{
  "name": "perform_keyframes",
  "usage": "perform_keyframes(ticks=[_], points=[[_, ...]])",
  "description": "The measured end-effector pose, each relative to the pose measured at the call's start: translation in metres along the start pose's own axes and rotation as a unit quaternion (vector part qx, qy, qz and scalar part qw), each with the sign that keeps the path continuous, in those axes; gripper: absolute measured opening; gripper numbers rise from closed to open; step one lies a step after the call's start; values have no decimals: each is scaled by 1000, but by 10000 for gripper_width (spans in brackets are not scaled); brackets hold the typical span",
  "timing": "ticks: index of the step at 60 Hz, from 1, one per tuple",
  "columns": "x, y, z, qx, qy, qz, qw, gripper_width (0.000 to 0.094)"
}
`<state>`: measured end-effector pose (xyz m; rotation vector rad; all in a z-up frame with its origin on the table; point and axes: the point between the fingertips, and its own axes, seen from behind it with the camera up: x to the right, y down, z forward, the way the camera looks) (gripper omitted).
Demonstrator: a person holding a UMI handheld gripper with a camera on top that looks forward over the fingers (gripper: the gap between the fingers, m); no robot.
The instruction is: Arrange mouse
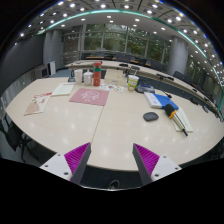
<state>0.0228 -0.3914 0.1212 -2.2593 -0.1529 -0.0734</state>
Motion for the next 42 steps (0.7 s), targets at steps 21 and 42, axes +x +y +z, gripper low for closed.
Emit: perform_keyframes(ticks=[21,42], points=[[175,-12,182,16,34,36,999,854],[225,-45,299,-10,3,85,996,861]])
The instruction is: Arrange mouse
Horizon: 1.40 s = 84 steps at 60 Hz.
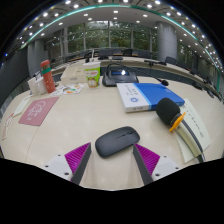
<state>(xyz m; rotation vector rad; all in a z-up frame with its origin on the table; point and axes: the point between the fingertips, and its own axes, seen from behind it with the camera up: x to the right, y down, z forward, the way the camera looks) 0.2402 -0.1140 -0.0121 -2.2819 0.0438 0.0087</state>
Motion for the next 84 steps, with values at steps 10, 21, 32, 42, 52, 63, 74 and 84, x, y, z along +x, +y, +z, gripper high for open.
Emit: perform_keyframes(ticks=[10,21,32,42,52,63,74,84], points=[[-7,-26,28,0,-17,12,1000,853],[-18,-41,51,4,-10,-15,1000,755],[-24,-45,57,16,-5,-37,999,470],[-25,-45,57,13,-5,-37,999,394],[-24,-44,56,7,6,-31,999,342],[-31,-77,33,25,41,6,999,343],[-101,-174,-15,93,41,43,994,343],[-221,-230,-25,119,17,43,992,342]])
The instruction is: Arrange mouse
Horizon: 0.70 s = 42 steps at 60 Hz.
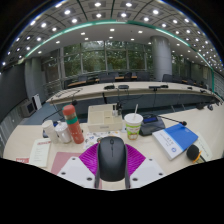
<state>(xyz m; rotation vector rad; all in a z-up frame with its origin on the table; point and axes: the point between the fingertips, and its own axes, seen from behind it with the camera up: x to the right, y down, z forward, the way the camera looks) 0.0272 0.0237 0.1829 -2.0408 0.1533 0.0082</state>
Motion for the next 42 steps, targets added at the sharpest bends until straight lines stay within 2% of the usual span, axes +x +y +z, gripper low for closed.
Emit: perform_keyframes(ticks=[6,13,28,38,42], points=[[-71,11,21,-15,-13,-8,1000,341],[-131,51,54,-47,-19,-16,999,341],[-175,138,114,-102,-4,-30,994,362],[-181,169,121,-134,-6,-18,991,493],[-183,165,112,-129,-14,-16,991,692]])
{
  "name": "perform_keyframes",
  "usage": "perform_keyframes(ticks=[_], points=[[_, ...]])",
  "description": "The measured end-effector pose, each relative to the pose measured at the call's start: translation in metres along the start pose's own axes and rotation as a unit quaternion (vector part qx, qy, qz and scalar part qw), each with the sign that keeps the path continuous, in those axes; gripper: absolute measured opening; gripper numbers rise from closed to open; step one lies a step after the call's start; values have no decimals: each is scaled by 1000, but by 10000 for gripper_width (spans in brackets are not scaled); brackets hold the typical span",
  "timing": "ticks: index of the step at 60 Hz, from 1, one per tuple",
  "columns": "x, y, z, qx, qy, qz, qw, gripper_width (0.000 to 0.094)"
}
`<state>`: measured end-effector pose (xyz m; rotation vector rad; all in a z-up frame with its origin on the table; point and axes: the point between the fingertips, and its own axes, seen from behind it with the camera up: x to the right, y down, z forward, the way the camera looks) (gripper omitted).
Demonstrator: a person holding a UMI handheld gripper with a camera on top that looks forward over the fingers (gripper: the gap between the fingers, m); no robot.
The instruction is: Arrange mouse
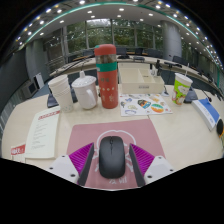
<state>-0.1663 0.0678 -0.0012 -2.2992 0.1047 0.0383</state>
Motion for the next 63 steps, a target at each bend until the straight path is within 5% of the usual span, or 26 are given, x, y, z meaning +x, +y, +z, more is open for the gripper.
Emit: perform_keyframes(ticks=[3,22,42,63], points=[[0,-5,-15,8,-1,-7,1000,874],[3,-19,-182,47,11,-28,998,857],[4,31,-343,80,22,-28,996,859],[-5,59,-416,91,17,-41,995,858]])
